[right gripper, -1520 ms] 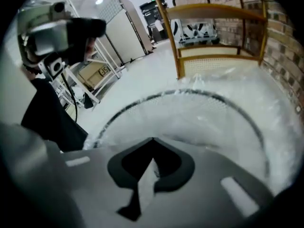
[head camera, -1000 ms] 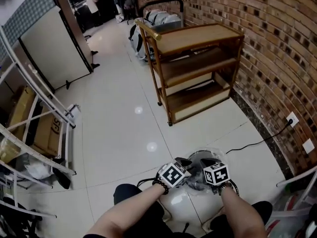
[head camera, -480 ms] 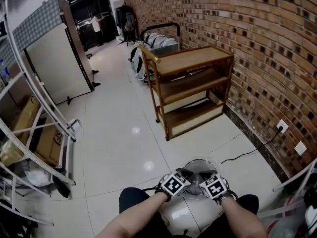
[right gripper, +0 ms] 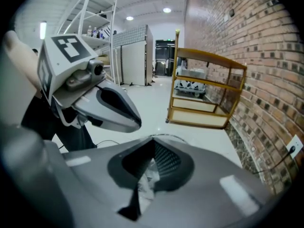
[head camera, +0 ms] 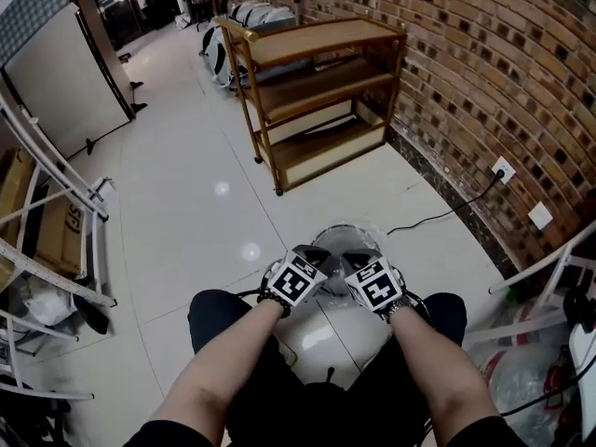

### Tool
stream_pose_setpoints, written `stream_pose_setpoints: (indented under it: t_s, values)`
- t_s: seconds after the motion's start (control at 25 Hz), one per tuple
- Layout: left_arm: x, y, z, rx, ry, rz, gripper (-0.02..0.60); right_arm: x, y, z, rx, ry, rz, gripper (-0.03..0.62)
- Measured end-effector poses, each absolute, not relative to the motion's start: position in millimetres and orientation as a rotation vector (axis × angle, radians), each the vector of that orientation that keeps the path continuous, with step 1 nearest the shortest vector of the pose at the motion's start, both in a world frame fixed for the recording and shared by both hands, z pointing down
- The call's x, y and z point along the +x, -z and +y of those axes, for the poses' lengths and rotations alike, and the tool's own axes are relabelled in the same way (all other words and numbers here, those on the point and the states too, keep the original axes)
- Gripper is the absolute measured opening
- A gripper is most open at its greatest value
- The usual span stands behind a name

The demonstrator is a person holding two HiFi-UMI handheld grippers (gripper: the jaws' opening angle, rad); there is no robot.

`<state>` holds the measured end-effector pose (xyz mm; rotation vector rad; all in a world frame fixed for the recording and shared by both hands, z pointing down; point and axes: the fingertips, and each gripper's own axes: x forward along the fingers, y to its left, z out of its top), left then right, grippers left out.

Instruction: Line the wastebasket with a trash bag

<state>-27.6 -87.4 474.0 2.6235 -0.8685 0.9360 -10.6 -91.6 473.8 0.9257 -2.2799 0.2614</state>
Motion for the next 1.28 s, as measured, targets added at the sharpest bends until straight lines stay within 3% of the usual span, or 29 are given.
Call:
stream_pose_setpoints:
  t_s: [1.28]
  values:
    - [-6,-474,-76,2.701,-1.019,-0.799,0.003,32,-476,-77,0.971,-0.258,-2.239,0.002]
